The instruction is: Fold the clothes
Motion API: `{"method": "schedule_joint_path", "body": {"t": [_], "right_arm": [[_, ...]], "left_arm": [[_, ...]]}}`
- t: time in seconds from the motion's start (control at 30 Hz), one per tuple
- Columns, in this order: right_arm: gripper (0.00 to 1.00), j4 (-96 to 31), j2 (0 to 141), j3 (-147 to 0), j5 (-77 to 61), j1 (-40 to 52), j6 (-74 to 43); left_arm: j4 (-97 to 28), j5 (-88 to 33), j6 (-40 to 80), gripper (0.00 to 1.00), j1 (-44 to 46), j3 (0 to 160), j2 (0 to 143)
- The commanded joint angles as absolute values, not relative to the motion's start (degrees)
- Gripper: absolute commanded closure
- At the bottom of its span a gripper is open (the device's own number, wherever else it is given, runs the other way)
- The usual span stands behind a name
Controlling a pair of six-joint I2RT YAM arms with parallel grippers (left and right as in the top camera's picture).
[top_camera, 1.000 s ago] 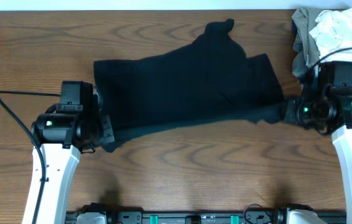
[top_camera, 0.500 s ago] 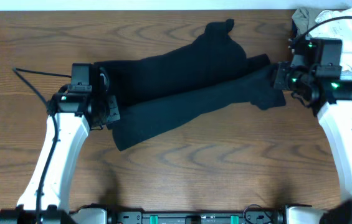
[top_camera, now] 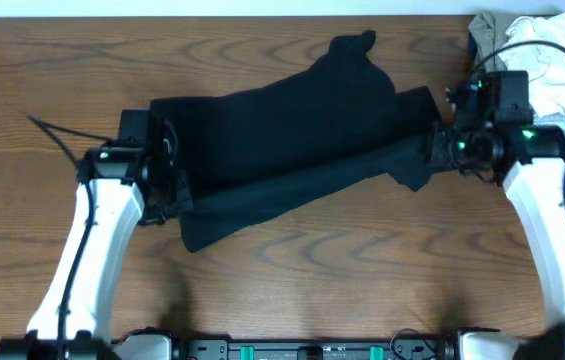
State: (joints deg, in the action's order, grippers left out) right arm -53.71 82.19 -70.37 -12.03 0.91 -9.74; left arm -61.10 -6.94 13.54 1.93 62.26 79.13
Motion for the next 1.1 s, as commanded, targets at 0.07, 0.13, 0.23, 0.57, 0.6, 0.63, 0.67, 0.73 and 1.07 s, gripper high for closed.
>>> {"method": "schedule_joint_path", "body": {"t": [0.07,0.13,0.23,0.57,0.6,0.63,0.67,0.73,1.07], "right_arm": [[0.99,-62.6,75.7,-71.2,-11.8,-0.6,-9.1],[0.99,-66.4,74.4,-71.2,-11.8,-1.2,-9.1],[0.99,-71.9,73.7,-71.2,-10.4,-2.0,-9.1],[0.99,-81.1,72.8,-71.2,-7.7,-4.1,-7.1],[0.99,-81.1,72.7,-71.3,-7.7,-4.1,-7.0],[0.99,-80.7,72.8,-71.2,-7.7,-4.1,-6.6],[0.99,-80.0,72.8,-71.2,-7.6,-4.1,-6.5],[0.99,-77.6,73.0,-71.2,-7.7,-4.1,-6.6],[0.99,-66.8,76.6,-71.2,-8.8,-3.4,-5.9]], "left_arm": [[-67.2,-11.4,14.9,0.94,1.7,63.2,73.7],[-69.8,-11.6,15.0,0.94,1.7,63.2,72.8],[-74.9,-11.6,15.1,0.94,1.7,63.2,72.2],[-82.7,-11.6,16.7,0.94,1.7,63.2,65.7],[-82.5,-11.5,16.7,0.94,1.7,63.2,65.2],[-82.1,-11.5,16.7,0.94,1.7,63.2,64.6],[-81.5,-11.4,16.7,0.94,1.7,63.2,64.0],[-80.3,-11.4,16.7,0.94,1.7,63.2,63.7],[-73.4,-10.9,16.7,0.94,1.7,59.9,66.3]]}}
